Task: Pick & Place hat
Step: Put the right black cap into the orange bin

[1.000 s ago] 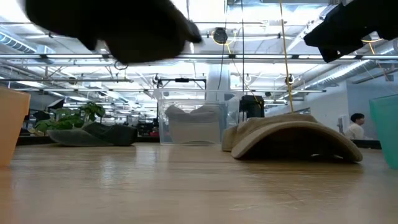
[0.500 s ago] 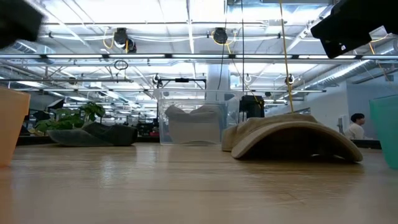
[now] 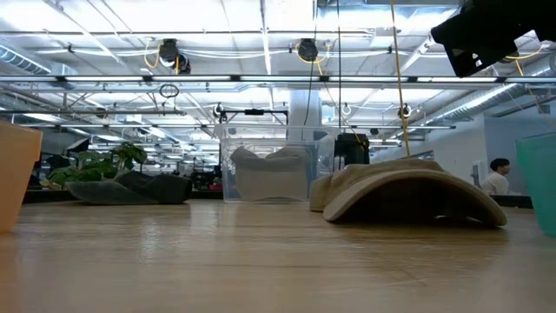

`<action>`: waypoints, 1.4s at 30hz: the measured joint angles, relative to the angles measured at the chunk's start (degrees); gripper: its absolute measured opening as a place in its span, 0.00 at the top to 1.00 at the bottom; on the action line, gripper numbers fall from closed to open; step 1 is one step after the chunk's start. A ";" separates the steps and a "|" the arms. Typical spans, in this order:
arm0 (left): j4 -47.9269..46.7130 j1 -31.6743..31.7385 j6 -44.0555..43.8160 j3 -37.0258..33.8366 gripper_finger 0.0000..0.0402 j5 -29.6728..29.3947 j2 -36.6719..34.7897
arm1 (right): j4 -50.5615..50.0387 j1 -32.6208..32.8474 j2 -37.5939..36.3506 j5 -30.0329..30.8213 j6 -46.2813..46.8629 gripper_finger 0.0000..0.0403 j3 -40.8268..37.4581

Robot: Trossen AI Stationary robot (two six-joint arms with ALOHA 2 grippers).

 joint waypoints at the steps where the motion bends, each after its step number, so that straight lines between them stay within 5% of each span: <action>1: 2.28 -0.08 0.26 -0.69 0.96 0.48 0.50 | 0.01 0.00 0.00 0.00 0.03 0.65 0.00; 15: 6.87 0.74 2.31 -13.18 0.97 3.81 1.18 | 0.15 0.00 0.00 1.38 0.09 0.65 0.00; 31: 1.02 4.04 9.10 -9.77 0.97 4.90 0.57 | -0.28 0.00 0.00 1.44 0.17 0.65 -0.02; 42: -0.13 3.95 7.74 -13.76 0.95 -1.43 0.48 | -0.41 0.00 0.00 1.36 0.17 0.65 -0.02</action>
